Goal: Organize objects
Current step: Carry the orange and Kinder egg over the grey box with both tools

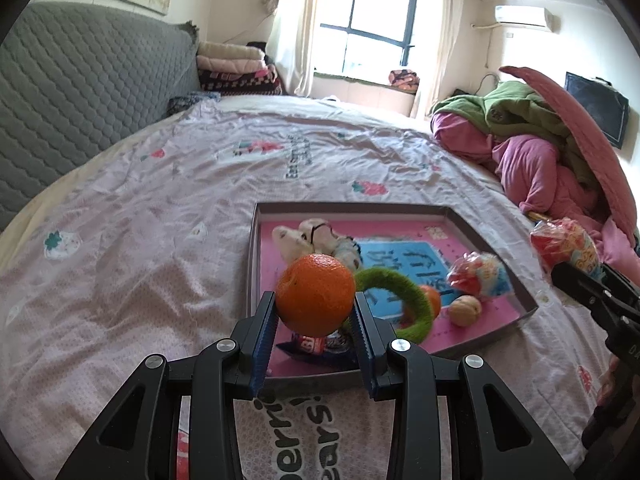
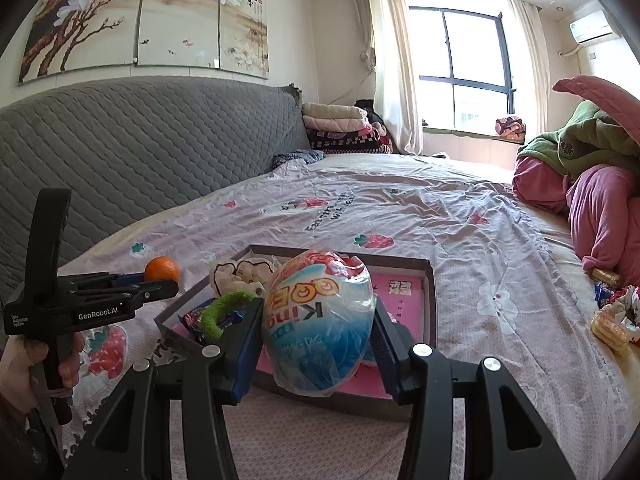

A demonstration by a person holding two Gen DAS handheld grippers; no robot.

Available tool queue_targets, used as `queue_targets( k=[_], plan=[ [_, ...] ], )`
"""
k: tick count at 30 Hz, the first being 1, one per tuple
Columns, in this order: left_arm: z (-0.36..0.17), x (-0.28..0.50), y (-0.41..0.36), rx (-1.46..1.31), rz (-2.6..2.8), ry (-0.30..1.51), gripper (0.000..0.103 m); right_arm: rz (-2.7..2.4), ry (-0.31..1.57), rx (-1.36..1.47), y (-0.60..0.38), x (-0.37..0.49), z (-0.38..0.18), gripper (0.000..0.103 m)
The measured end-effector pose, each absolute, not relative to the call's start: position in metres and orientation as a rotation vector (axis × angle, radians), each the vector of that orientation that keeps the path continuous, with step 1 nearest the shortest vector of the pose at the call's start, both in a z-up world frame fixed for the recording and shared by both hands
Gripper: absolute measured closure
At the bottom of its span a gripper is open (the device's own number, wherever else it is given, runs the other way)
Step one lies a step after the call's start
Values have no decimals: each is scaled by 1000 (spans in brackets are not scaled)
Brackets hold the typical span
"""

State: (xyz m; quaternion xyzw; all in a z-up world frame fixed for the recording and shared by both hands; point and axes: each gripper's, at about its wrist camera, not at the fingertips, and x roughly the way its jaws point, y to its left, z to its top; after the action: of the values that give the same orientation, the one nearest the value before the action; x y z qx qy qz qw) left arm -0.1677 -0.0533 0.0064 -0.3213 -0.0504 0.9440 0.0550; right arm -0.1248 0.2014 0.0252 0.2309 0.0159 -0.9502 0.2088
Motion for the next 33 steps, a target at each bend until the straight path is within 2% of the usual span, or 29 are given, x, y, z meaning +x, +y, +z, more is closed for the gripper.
queue_targets(
  k=[16,33],
  plan=[
    [-27,-186,-56,-1086,2828,-185,66,-2631,96,735,190,-150,0,53],
    [-29,-194,-54,-1085,2829,-185,66,-2607,121,795,185,-161,-16,53]
  ],
)
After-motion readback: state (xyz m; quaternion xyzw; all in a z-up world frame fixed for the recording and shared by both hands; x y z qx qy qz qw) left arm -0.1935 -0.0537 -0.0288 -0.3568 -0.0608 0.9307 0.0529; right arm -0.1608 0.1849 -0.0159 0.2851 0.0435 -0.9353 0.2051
